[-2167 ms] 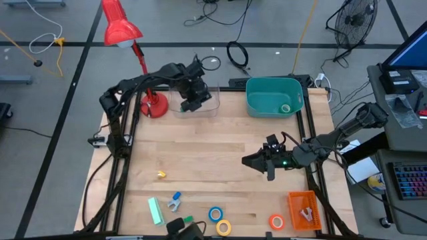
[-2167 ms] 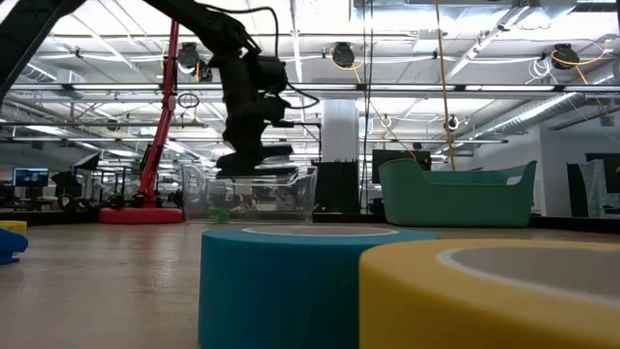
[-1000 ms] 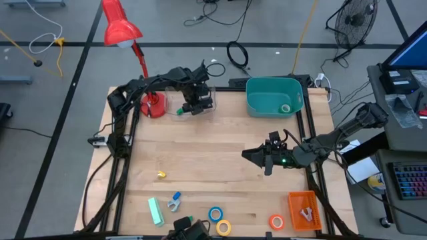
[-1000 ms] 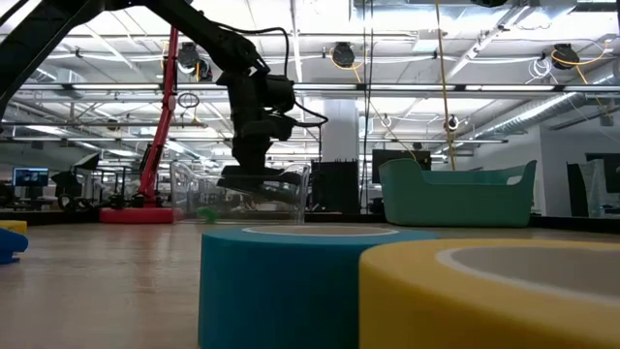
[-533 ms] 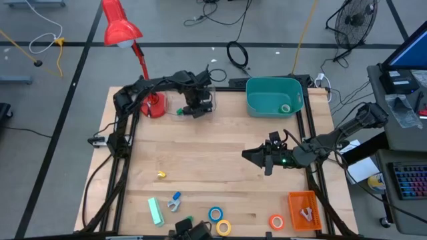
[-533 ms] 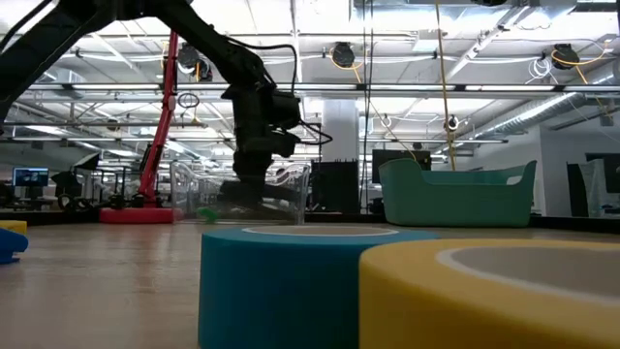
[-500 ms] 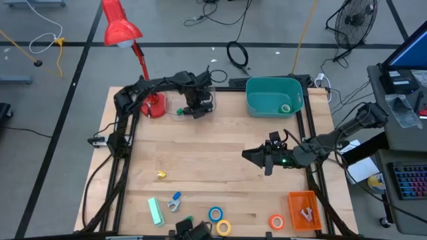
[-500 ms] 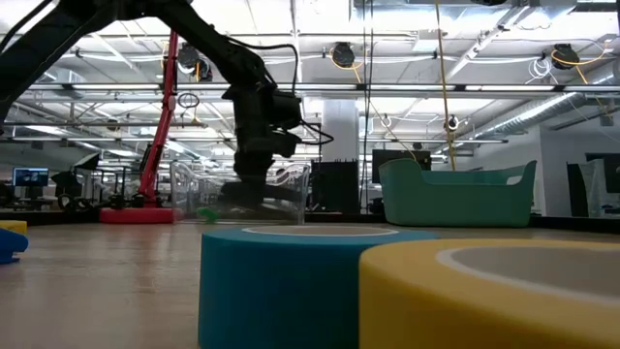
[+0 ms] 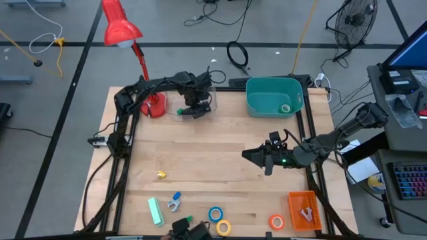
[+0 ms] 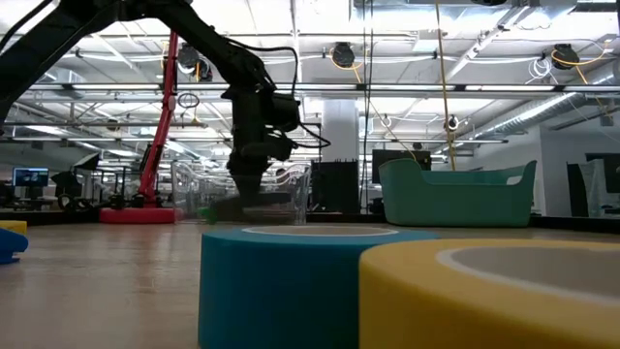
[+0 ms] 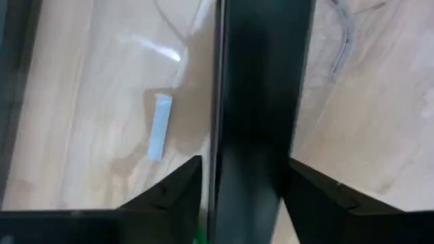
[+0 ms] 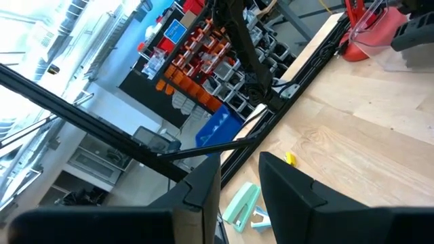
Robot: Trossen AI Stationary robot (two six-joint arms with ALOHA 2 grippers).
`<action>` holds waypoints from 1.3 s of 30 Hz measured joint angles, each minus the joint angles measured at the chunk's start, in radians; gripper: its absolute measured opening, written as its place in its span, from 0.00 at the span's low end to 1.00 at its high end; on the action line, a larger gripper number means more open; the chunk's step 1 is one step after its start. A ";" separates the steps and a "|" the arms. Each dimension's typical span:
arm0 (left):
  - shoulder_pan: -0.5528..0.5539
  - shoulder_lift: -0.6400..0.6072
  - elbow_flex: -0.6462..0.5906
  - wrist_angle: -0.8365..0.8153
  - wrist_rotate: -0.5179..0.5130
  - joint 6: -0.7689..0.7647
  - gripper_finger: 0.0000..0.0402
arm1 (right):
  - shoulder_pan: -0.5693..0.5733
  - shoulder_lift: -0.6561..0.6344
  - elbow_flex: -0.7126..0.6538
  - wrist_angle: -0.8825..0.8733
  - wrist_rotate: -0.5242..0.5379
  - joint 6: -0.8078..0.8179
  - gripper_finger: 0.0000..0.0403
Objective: Pick and place Stapler, Stapler remover, tape
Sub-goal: Put the big black stapler into the transparent bin, then put the orange tape into the blue bin
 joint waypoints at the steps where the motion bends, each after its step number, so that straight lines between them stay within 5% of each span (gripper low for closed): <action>1: 0.000 0.000 0.000 -0.001 -0.007 -0.003 0.52 | 0.000 0.000 0.000 0.000 0.000 0.000 0.24; 9: -0.016 -0.060 0.000 0.022 -0.068 -0.001 0.69 | 0.000 0.000 0.000 0.000 0.000 -0.001 0.24; 17: -0.011 -0.205 0.085 0.052 -0.085 -0.085 0.61 | 0.000 0.000 0.000 0.000 0.000 -0.002 0.24; 24: -0.063 -0.340 0.105 0.044 0.107 -0.262 0.54 | 0.003 0.000 0.000 0.000 -0.006 -0.010 0.24; 30: -0.223 -0.414 0.105 0.026 0.197 -0.413 0.50 | 0.031 0.000 0.000 0.000 -0.059 -0.019 0.24; 39: -0.598 -0.417 0.103 0.041 0.019 -0.736 0.46 | 0.146 0.000 0.000 -0.008 -0.170 -0.019 0.24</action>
